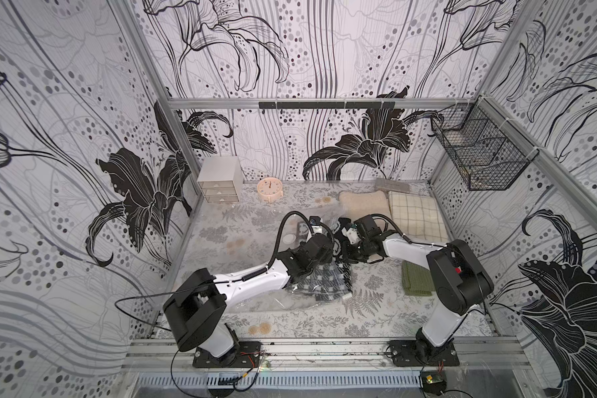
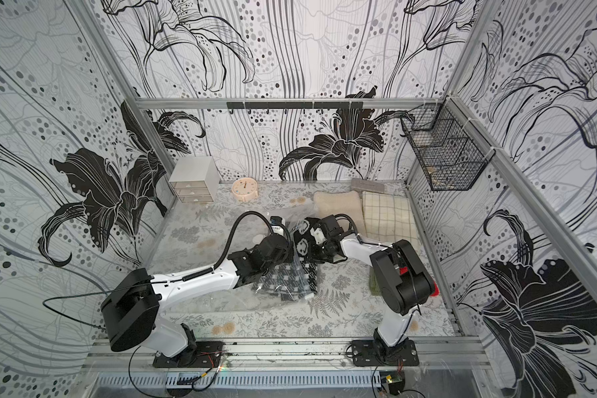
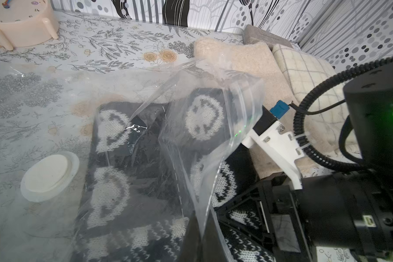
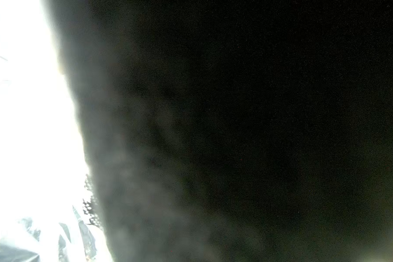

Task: Take the scarf out of the vacuum bag
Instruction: Take out the scarf from the vacuum bag.

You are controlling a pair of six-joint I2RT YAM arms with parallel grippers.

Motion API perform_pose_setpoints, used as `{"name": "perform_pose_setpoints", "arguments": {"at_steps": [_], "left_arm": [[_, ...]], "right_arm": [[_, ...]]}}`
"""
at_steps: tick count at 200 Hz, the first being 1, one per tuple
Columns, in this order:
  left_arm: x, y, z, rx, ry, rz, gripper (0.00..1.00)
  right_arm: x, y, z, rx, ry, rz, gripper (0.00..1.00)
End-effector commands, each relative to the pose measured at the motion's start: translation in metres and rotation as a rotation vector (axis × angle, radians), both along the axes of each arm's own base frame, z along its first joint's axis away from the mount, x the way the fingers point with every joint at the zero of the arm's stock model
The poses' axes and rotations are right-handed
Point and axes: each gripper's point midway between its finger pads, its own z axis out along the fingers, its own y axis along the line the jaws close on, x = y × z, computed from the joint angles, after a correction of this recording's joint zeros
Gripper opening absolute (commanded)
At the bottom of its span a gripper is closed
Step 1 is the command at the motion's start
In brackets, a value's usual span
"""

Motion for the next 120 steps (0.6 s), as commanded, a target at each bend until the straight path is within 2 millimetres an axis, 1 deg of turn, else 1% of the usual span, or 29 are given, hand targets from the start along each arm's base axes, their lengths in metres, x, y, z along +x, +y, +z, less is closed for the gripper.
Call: {"name": "perform_pose_setpoints", "arguments": {"at_steps": [1,29,48,66,86,120], "left_arm": [[0.003,0.007,0.025,-0.027,-0.057,0.041,0.00],[0.001,0.033,0.026,0.008,-0.057,0.152,0.00],[-0.002,0.039,0.028,0.014,-0.070,0.183,0.00],[-0.006,0.035,0.031,0.020,-0.085,0.182,0.00],[-0.006,0.029,0.027,0.021,-0.073,0.180,0.00],[-0.005,0.027,0.024,0.016,-0.061,0.177,0.00]], "right_arm": [[0.005,0.012,-0.002,0.007,-0.003,0.000,0.00],[0.008,0.016,-0.003,0.002,-0.005,0.009,0.00],[0.011,0.017,-0.004,-0.010,-0.009,0.018,0.00],[0.015,0.018,-0.002,-0.023,-0.015,0.030,0.00],[0.019,0.020,0.000,-0.027,-0.023,0.039,0.00],[0.017,0.023,-0.002,-0.023,-0.017,0.049,0.00]]}}
